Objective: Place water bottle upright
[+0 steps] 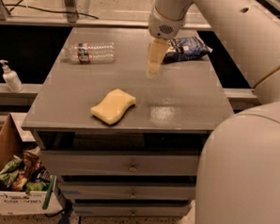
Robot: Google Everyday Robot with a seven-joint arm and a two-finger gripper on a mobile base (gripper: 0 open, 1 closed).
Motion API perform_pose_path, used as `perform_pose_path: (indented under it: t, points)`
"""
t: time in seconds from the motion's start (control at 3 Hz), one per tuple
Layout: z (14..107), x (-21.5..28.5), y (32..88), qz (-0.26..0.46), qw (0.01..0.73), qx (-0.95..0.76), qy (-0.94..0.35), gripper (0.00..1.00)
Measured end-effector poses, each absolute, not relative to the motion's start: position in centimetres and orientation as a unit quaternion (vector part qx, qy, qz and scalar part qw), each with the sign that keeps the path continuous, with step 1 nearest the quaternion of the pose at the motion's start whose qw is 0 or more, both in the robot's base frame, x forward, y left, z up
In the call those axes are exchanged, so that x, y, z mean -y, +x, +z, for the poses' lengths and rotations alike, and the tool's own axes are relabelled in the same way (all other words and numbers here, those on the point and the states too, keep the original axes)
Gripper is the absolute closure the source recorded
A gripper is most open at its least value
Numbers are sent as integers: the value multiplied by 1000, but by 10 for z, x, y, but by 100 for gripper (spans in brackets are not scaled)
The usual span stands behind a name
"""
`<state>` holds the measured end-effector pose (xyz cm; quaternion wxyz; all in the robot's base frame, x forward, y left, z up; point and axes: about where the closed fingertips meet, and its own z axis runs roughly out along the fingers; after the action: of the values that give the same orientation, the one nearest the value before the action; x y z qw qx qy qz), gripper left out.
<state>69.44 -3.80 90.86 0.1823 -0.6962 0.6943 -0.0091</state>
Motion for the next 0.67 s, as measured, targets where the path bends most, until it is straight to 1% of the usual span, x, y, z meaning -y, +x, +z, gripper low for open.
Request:
perform_pose_path:
  t: [0.67]
  points:
    - [885,-7,725,2,189,-679,-709,0]
